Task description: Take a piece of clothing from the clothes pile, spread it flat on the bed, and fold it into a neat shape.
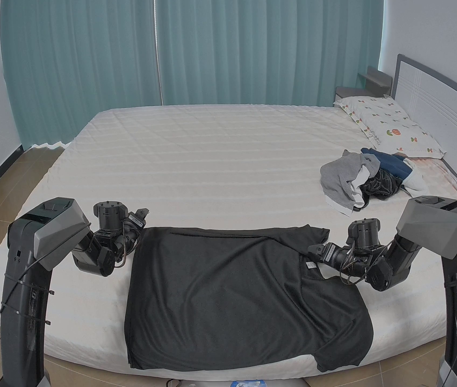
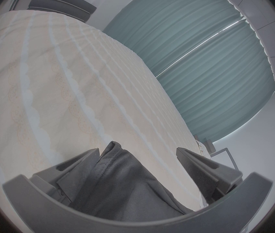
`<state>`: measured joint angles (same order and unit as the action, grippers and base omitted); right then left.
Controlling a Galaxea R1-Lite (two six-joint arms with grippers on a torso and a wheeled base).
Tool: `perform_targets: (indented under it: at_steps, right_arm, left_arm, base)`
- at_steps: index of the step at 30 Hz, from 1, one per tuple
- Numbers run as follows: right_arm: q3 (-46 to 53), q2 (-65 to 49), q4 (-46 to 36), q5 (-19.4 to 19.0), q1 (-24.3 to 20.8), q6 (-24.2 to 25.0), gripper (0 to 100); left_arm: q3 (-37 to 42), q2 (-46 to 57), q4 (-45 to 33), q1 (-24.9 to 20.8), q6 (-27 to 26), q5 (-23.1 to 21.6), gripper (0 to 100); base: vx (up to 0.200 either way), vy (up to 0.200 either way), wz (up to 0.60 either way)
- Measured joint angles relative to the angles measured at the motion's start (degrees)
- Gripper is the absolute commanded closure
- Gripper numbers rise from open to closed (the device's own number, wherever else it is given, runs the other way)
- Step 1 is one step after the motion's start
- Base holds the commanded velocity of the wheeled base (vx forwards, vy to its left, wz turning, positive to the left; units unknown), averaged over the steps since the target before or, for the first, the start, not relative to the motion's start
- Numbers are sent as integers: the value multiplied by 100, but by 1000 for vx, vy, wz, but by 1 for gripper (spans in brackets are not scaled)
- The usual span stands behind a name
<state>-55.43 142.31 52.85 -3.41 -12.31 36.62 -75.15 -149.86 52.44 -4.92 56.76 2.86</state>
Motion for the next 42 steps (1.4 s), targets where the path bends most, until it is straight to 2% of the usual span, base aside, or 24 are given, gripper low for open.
perform_targets:
  at_steps: [1, 2, 6, 12, 23, 37, 38, 42]
  right_arm:
    - [-51, 16, -76, 7, -6, -11, 0]
    - [-107, 35, -139, 11, -13, -17, 100]
    - [-336, 102, -310, 24, -55, -24, 100]
    - [-518, 184, -163, 288, -77, -24, 100]
    - [-962, -83, 44, 341, -37, -66, 100]
    - [-3574, 350, -864, 803, -227, -184, 100]
    - [-3792, 441, -946, 861, -243, -202, 0]
    - [-4564, 816, -1324, 1052, -278, -261, 0]
  left_arm:
    - [0, 0, 0, 0, 0, 0, 0]
    - [0, 0, 2, 0, 0, 0, 0]
    - [0, -2, 0, 0, 0, 0, 0]
    - [-1, -2, 0, 0, -2, 0, 0]
    - [0, -2, 0, 0, -10, 2, 0]
    - [18, -2, 13, -11, -22, 37, 0]
    - [22, -2, 29, -11, -24, 39, 0]
    - [44, -2, 60, -17, -32, 50, 0]
  base:
    - [0, 0, 0]
    - [0, 0, 0]
    - [0, 0, 0]
    - [0, 0, 0]
    - [0, 0, 0]
    - [0, 0, 0]
    - [0, 0, 0]
    - [0, 0, 0]
